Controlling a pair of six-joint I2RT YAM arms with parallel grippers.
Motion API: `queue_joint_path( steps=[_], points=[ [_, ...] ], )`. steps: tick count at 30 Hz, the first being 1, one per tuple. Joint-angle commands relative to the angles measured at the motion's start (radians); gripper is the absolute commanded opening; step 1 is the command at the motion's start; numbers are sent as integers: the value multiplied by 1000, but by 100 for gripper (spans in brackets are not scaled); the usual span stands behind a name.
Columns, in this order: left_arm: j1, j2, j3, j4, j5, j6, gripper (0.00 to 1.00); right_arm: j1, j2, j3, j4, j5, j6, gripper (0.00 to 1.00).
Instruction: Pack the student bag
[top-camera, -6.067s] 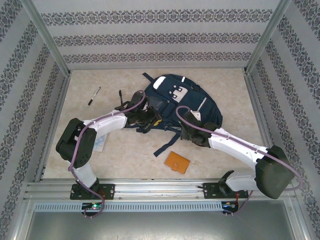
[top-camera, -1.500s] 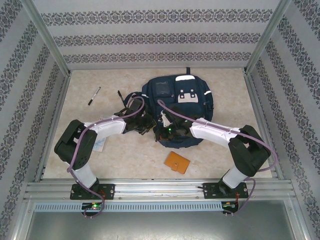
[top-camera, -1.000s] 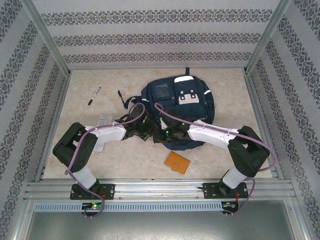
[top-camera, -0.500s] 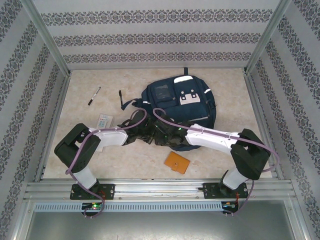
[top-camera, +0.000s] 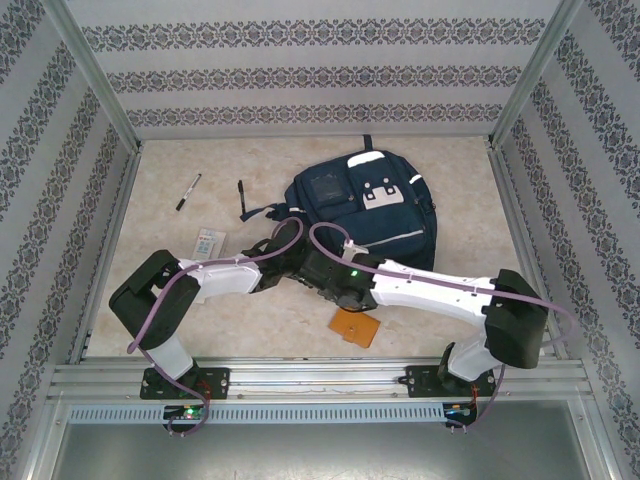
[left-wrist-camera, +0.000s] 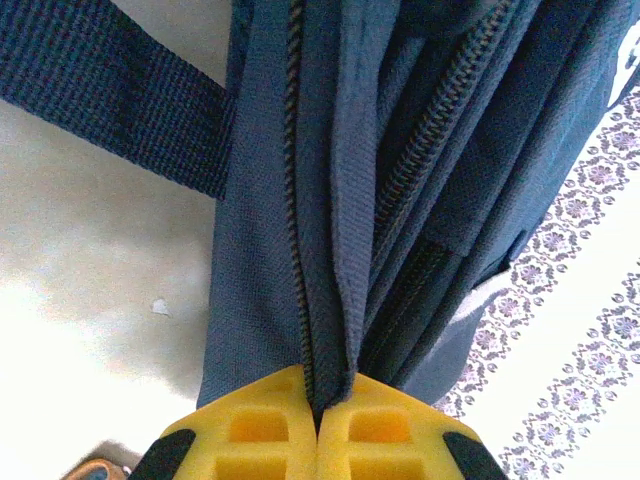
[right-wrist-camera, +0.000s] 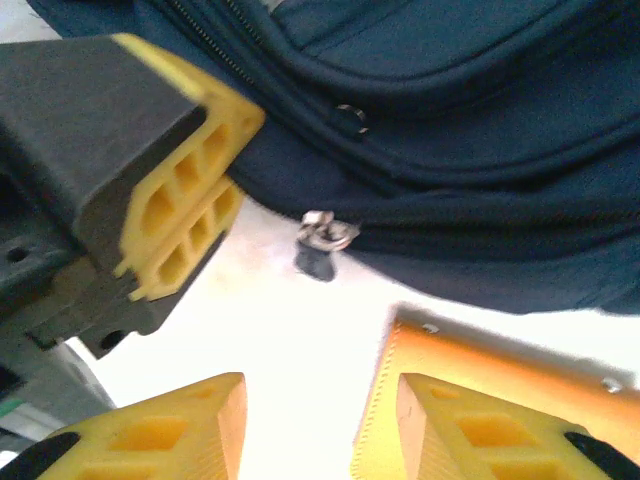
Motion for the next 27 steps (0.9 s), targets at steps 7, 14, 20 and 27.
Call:
queue_joint_path(
  steps=[7, 14, 20, 27],
  points=[
    [-26, -38, -1, 96, 32, -64, 0, -5, 147, 90, -70, 223, 92, 40],
    [-25, -21, -3, 121, 41, -73, 0, -22, 187, 73, -45, 289, 47, 35],
    [-24, -4, -2, 131, 36, -83, 0, -45, 130, 6, 25, 300, -74, 25],
    [-13, -8, -8, 122, 23, -82, 0, -109, 23, -94, 72, 247, -203, 19]
  ],
)
